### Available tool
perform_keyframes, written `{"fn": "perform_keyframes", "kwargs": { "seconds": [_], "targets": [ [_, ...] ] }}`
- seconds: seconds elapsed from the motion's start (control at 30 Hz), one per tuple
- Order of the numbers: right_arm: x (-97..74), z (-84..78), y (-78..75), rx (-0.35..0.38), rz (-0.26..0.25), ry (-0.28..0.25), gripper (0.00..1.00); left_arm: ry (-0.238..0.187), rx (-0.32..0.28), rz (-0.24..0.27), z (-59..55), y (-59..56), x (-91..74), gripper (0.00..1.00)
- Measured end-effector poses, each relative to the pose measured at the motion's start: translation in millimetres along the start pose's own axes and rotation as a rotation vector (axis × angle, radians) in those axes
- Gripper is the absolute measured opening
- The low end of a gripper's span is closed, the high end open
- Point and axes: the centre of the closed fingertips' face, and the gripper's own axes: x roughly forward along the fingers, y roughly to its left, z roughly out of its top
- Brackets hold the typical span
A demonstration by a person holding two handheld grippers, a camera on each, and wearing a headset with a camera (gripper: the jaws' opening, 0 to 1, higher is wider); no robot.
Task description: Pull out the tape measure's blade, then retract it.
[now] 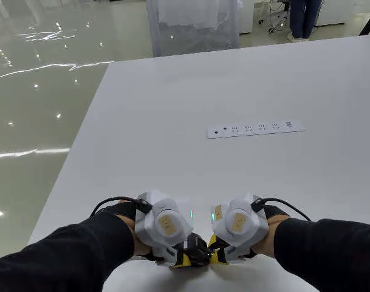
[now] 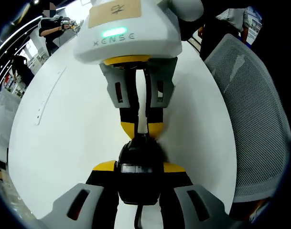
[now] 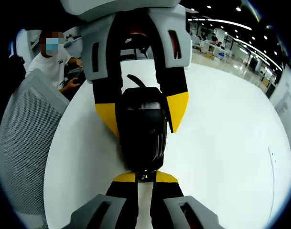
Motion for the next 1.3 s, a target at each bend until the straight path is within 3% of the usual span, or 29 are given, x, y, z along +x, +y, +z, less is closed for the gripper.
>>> {"fn": "perform_keyframes", "kwargs": {
  "seconds": [0.07,0.1,0.17,0.23,0.27,0.33,0.37,0.4,0.53,0.57,1.3],
  "targets": [
    [1.6,0.6,0.6,-0.086,-0.017,0.012,0.01,-0.003,0.002,-0.003,0.4,-0.2,0.0,0.27],
    [0.1,-1.5,2.0,0.040,-0.025,0.015,0.00,0.000,0.002,-0.002,0.3,-0.1,0.0,0.27],
    [-0.1,-1.1,-1.7,0.017,-0.021,0.010,0.00,-0.004,-0.002,-0.002,0.1,-0.2,-0.3,0.27],
    [-1.1,-1.8,0.0,0.068,-0.022,0.018,0.00,-0.006,-0.002,-0.001,-0.1,-0.3,-0.6,0.27],
    [-1.3,-2.5,0.6,0.030,-0.023,0.018,0.00,-0.007,0.003,-0.003,-0.2,-0.5,-0.8,0.27],
    [-2.5,-3.2,-0.3,0.037,-0.019,0.019,0.00,-0.008,0.004,-0.004,-0.3,-0.4,-1.5,0.27],
    [-3.0,-2.6,1.7,0.088,-0.004,0.011,0.00,-0.009,0.005,-0.006,-0.1,-0.9,-1.4,0.27],
    [-3.6,-3.4,0.4,0.028,-0.017,0.011,0.00,-0.006,0.007,-0.005,-0.2,-0.4,-1.4,0.27],
    [-4.1,-5.4,0.7,0.070,-0.006,0.025,0.00,-0.003,0.014,-0.008,0.1,-0.6,-1.0,0.27],
    [-4.6,-6.7,0.5,0.046,-0.011,0.022,0.00,-0.003,0.013,-0.008,-0.2,-0.3,-1.1,0.27],
    [-16.6,-27.5,-2.9,0.053,-0.022,0.048,0.00,-0.007,0.006,-0.007,-0.6,0.4,-1.5,0.27]
  ]
}}
